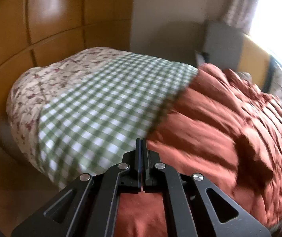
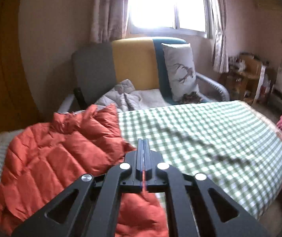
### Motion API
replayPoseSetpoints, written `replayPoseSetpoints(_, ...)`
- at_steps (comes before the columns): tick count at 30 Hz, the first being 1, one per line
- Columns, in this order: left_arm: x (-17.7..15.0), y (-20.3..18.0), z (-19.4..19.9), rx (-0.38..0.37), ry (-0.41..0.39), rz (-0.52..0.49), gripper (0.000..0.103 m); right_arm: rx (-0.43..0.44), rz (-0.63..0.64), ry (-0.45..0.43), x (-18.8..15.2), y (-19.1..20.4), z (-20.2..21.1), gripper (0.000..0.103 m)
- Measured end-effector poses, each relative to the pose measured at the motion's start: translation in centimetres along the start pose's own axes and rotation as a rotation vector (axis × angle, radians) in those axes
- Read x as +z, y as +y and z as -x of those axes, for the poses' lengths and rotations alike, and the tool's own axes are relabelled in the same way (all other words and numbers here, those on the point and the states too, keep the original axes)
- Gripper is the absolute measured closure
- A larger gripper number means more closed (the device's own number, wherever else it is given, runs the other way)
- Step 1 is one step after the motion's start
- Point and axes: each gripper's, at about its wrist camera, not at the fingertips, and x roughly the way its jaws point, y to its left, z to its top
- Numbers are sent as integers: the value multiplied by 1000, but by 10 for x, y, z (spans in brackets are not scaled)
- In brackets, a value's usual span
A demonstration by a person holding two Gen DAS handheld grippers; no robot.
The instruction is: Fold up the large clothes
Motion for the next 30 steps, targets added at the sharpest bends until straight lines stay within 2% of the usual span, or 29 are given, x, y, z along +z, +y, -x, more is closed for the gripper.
replayPoseSetpoints(2,6,7,1,41,-11,25,103,49,42,14,-9,10,1,56)
replayPoseSetpoints(3,7,9,1,60,-14,29,103,99,66,25,-18,22,2,32)
replayPoseSetpoints(4,7,11,2,58,-6,43,103,127,90,20,-25,30,4,32)
replayPoseSetpoints(5,5,13,2,41,7,59,98,152,119,19,-31,40,5,32)
replayPoseSetpoints(6,3,15,2,24,24,76,77,181,164,26,-39,58,7,32)
replayPoseSetpoints(7,1,15,3,24,31,85,61,205,203,29,-46,74,7,31)
replayPoseSetpoints(8,-4,16,10,34,8,92,30,228,234,27,-53,86,6,31)
replayPoseSetpoints(9,-8,16,16,37,-23,98,22,267,276,35,-63,103,7,31)
replayPoseSetpoints(10,-12,15,24,28,-54,98,22,306,318,53,-73,117,6,32)
replayPoseSetpoints(14,-25,3,34,-32,-51,26,22,447,512,103,-113,167,8,31)
replayPoseSetpoints(16,-33,-6,40,-92,-49,-33,21,527,633,132,-135,198,12,26)
replayPoseSetpoints(18,-46,-20,44,-159,-29,-123,17,551,738,133,-153,224,10,25)
replayPoseSetpoints(20,-63,-36,41,-188,4,-223,16,534,801,138,-169,246,0,26)
replayPoseSetpoints(21,-69,-42,36,-182,24,-262,16,522,811,152,-172,255,-7,37)
replayPoseSetpoints(22,-74,-47,29,-176,45,-289,16,520,797,168,-172,260,-13,68)
replayPoseSetpoints(23,-79,-49,21,-173,67,-299,26,519,775,182,-170,262,-17,84)
replayPoseSetpoints(24,-81,-49,16,-164,80,-297,49,510,724,196,-162,261,-20,99)
replayPoseSetpoints(25,-80,-47,12,-163,95,-284,57,517,658,197,-151,255,-20,99)
replayPoseSetpoints(27,-71,-33,13,-202,98,-214,82,543,526,171,-123,235,-14,99)
replayPoseSetpoints(30,-52,-13,16,-208,65,-132,91,505,371,101,-77,194,-5,99)
